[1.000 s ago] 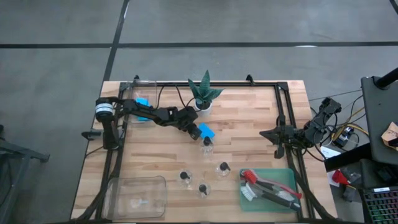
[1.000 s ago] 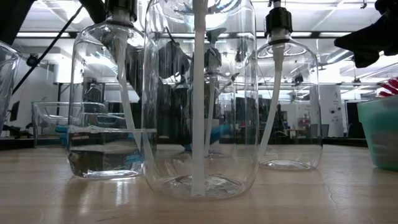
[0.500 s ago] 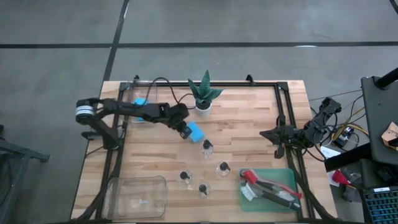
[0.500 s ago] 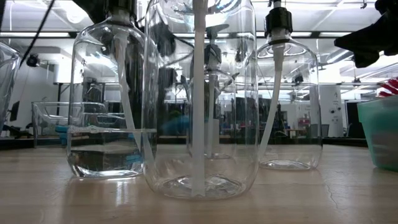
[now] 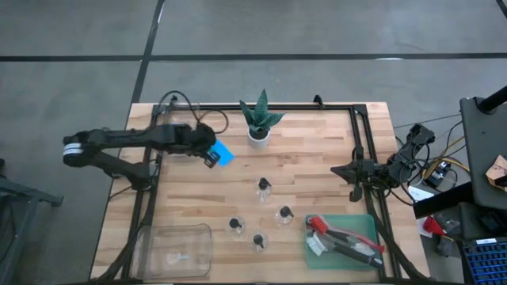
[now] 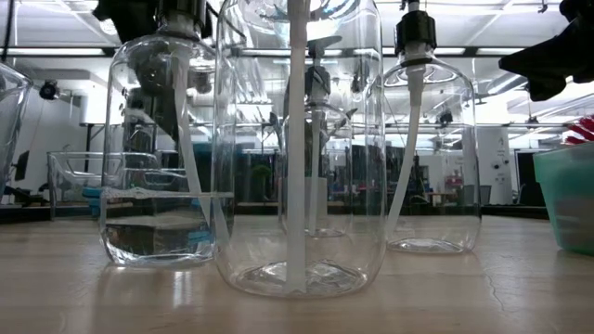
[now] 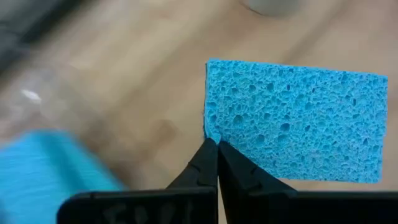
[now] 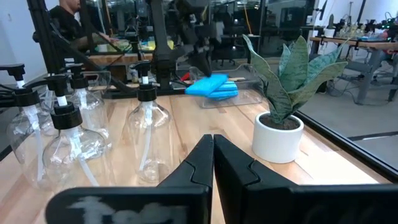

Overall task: Pick & Place Kitchen Sink Supplies
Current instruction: Put the blue sponge into the top transparent bin

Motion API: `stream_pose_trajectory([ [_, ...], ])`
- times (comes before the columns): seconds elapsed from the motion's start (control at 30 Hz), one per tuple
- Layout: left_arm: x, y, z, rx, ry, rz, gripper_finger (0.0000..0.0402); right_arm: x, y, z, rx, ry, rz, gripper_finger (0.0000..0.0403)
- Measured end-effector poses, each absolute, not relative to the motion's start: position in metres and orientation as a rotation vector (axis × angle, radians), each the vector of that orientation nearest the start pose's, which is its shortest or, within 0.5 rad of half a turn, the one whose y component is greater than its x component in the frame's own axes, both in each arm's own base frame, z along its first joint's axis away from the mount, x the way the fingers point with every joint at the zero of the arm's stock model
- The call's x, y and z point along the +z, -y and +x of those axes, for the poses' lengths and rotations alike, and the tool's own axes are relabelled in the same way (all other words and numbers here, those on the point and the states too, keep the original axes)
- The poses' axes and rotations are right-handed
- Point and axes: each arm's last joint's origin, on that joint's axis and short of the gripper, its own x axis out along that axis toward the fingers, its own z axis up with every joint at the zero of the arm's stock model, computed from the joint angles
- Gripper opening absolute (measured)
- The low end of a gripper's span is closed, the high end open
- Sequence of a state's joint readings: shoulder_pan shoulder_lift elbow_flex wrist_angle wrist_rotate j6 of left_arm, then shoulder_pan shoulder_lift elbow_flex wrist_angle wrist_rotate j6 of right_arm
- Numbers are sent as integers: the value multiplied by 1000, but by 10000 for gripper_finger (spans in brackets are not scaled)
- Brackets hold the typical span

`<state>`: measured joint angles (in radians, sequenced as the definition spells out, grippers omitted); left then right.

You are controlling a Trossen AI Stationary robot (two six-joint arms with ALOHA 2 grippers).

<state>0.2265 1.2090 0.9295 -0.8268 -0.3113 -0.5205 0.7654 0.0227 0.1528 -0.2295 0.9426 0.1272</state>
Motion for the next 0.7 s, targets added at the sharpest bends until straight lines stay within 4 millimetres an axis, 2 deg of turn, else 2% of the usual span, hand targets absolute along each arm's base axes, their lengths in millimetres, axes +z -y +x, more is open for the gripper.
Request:
stream_pose_trajectory([
  [0.23,276,-64,172,1024,-951,-224,0,192,-35,71,-181,-54,52,8],
  [0.33,281,-66,158,1084,-991,-81,0,192,-35,71,-181,-54,52,8],
  [0.47,286,-68,152,1126,-996,33,0,192,-35,71,-181,-54,52,9],
  [0.6,286,-71,150,1146,-1100,226,0,192,-35,71,-181,-54,52,8],
  [0.7,282,-77,150,1185,-1166,272,0,192,-35,71,-181,-54,52,8],
])
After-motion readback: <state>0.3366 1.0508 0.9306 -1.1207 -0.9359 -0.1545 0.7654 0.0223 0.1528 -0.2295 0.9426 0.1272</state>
